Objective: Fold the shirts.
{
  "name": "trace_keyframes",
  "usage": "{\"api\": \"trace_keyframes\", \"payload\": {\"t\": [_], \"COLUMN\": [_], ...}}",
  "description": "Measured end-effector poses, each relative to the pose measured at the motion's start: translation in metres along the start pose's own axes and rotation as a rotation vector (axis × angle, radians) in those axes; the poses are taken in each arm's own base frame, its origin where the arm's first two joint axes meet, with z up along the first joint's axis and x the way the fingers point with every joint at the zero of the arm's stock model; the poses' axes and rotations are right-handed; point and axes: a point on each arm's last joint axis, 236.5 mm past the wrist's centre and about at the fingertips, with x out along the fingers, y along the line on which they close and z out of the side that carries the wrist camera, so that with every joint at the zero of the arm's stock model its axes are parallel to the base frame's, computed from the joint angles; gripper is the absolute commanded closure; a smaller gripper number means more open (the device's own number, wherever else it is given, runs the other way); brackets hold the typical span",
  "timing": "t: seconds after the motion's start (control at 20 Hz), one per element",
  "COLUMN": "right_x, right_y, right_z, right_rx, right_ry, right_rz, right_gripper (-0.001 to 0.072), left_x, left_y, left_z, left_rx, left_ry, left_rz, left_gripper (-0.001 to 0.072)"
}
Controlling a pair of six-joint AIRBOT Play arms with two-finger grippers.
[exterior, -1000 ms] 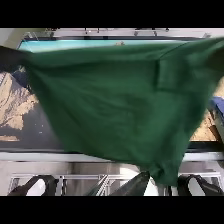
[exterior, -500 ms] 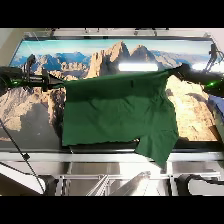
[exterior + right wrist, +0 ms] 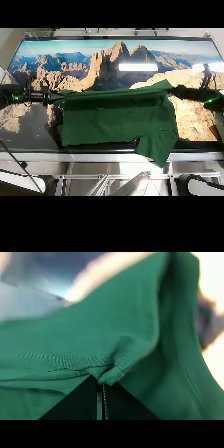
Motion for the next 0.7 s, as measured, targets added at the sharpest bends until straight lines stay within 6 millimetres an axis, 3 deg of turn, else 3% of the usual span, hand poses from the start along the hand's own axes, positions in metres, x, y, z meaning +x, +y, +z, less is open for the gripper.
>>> {"api": "trace_keyframes", "payload": {"t": [0.15,0.35,0.4,0.45,0.5,0.65,0.7], "right_x": [0.008,0.013,0.013,0.013,0.011,-0.007,-0.017], "right_y": [-0.019,-0.029,-0.030,-0.031,-0.031,-0.023,-0.026], "right_z": [-0.032,-0.050,-0.052,-0.053,-0.054,-0.053,-0.050], "right_rx": [0.030,0.043,0.045,0.042,0.042,0.053,0.060], "right_ry": [0.053,0.085,0.089,0.092,0.091,0.104,0.096], "right_rz": [-0.037,-0.054,-0.055,-0.057,-0.058,-0.024,-0.040], "right_gripper": [0.0695,0.0662,0.0450,0.0250,0.0239,0.0238,0.0238], "left_x": [0.009,0.022,0.025,0.027,0.027,0.018,0.012], "left_y": [0.018,0.033,0.035,0.037,0.036,0.025,0.021], "left_z": [-0.020,-0.033,-0.034,-0.035,-0.035,-0.035,-0.036], "left_rx": [-0.054,-0.073,-0.070,-0.065,-0.070,-0.102,-0.119], "left_ry": [0.002,0.008,0.011,0.013,0.015,0.035,0.044], "left_rz": [0.027,0.077,0.087,0.099,0.099,0.059,0.041], "left_gripper": [0.0683,0.0680,0.0513,0.0226,-0.0013,0.0011,0.0062]}}
